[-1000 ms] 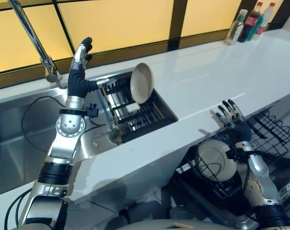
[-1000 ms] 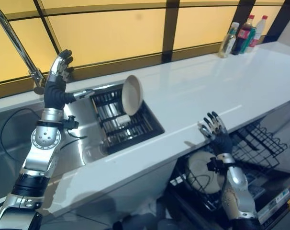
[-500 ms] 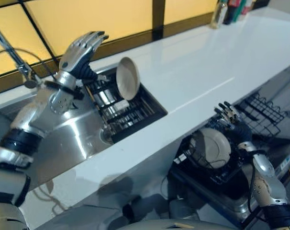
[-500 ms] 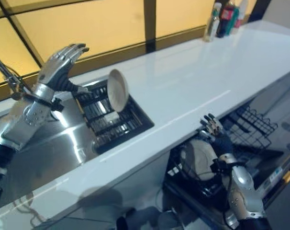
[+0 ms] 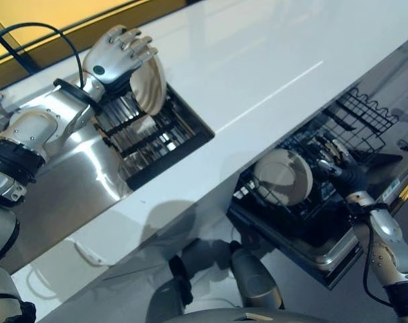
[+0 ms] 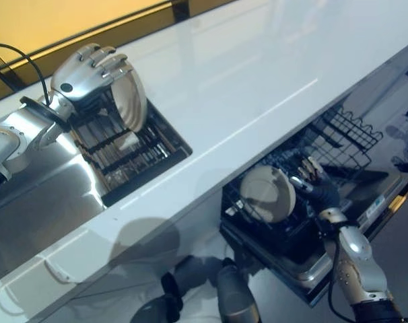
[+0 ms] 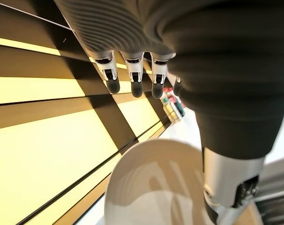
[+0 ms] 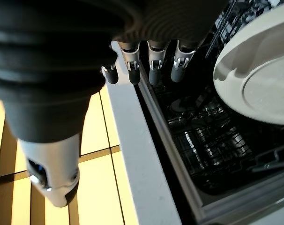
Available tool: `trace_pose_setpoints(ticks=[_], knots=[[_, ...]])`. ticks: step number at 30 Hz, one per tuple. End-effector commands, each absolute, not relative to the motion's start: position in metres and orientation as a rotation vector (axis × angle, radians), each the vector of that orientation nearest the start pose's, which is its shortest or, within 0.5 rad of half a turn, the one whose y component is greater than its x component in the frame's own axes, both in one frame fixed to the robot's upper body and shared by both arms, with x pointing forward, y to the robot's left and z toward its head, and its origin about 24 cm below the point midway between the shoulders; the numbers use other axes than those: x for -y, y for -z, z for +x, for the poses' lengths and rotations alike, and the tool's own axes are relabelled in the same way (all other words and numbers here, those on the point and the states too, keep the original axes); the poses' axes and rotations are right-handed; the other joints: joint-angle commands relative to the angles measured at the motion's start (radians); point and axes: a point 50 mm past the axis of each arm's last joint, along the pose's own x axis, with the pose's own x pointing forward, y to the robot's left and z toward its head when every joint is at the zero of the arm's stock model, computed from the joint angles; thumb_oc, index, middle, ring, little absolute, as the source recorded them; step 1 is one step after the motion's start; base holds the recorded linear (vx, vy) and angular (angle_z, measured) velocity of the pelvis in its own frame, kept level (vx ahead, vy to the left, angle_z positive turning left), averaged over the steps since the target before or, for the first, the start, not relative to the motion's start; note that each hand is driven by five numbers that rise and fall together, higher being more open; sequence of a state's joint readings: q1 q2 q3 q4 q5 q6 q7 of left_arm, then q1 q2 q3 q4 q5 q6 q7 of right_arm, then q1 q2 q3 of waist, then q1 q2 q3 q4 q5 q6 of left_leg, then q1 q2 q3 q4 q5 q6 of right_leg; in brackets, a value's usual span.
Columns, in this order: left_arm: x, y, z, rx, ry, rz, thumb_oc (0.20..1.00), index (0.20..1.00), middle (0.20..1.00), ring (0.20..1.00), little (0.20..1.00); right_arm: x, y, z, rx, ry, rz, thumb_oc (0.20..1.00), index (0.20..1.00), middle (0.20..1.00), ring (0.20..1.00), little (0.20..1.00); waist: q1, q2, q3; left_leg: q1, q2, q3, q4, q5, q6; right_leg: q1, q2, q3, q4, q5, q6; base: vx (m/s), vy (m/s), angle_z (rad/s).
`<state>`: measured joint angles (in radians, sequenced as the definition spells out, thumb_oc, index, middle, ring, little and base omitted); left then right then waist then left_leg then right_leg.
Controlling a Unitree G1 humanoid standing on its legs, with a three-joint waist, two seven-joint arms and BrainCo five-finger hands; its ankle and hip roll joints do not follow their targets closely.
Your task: Pick up plates and place into dishwasher.
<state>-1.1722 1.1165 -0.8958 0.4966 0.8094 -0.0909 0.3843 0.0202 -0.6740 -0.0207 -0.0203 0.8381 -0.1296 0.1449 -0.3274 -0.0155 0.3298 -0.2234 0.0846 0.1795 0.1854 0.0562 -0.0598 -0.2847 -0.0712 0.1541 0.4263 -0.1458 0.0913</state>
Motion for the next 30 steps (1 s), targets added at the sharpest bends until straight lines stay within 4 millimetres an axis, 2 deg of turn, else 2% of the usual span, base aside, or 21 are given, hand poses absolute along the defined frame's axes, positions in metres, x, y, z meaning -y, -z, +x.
trace_pose_setpoints(ticks=[1,8,15,20,21,22,30], knots=[[-0.244,-0.331,0.356,0.718,-0.434,2.190,1.000,1.000,1.000,1.000,1.000,0.263,-0.150,0.259,0.358,-0.168,0.146,1.000,1.000,1.000,1.000,1.000,-0.019,0.001,0.000,-0.010,0.067,0.000,0.095,-0.102,-0.019,-0.090,-0.015,-0.010,-0.101,0.150,0.057,-0.06,0.023,-0.07],[-0.246,-0.357,0.353,0.746,-0.594,2.342,1.000,1.000,1.000,1.000,1.000,0.263,-0.157,0.259,0.398,-0.186,0.152,1.000,1.000,1.000,1.000,1.000,-0.026,-0.009,0.041,-0.069,0.085,-0.003,0.094,-0.079,-0.028,-0.138,-0.012,-0.015,-0.081,0.146,0.048,-0.04,0.006,-0.06],[-0.244,-0.375,0.349,0.849,-0.737,2.402,1.000,1.000,1.000,1.000,1.000,0.256,-0.160,0.256,0.422,-0.203,0.174,1.000,1.000,1.000,1.000,1.000,-0.029,-0.028,0.059,-0.116,0.108,0.004,0.098,-0.058,-0.036,-0.171,-0.011,-0.026,-0.072,0.149,0.041,-0.03,-0.014,0.00],[-0.246,-0.379,0.354,0.733,-0.715,2.513,1.000,1.000,1.000,1.000,1.000,0.253,-0.162,0.256,0.438,-0.207,0.190,1.000,1.000,1.000,1.000,1.000,-0.030,-0.041,0.063,-0.132,0.120,0.008,0.100,-0.052,-0.038,-0.177,-0.012,-0.034,-0.075,0.151,0.041,-0.02,-0.030,-0.03],[-0.247,-0.380,0.355,0.709,-0.719,2.515,0.846,0.846,0.846,0.846,0.846,0.253,-0.162,0.256,0.441,-0.209,0.191,1.000,1.000,1.000,1.000,1.000,-0.031,-0.043,0.063,-0.132,0.122,0.009,0.098,-0.051,-0.039,-0.177,-0.012,-0.034,-0.075,0.151,0.041,-0.01,-0.012,-0.05],[-0.249,-0.381,0.356,0.666,-0.723,2.508,0.200,0.200,0.200,0.200,0.200,0.253,-0.164,0.255,0.442,-0.212,0.194,1.000,1.000,1.000,1.000,1.000,-0.033,-0.044,0.063,-0.134,0.124,0.011,0.099,-0.051,-0.039,-0.176,-0.014,-0.036,-0.077,0.151,0.041,0.00,0.000,0.00],[-0.251,-0.381,0.359,0.614,-0.704,2.499,0.200,0.200,0.200,0.200,0.200,0.250,-0.164,0.256,0.450,-0.220,0.196,1.000,1.000,1.000,1.000,1.000,-0.032,-0.045,0.065,-0.133,0.132,0.017,0.095,-0.046,-0.042,-0.162,-0.020,-0.042,-0.089,0.148,0.041,0.00,0.001,-0.03]])
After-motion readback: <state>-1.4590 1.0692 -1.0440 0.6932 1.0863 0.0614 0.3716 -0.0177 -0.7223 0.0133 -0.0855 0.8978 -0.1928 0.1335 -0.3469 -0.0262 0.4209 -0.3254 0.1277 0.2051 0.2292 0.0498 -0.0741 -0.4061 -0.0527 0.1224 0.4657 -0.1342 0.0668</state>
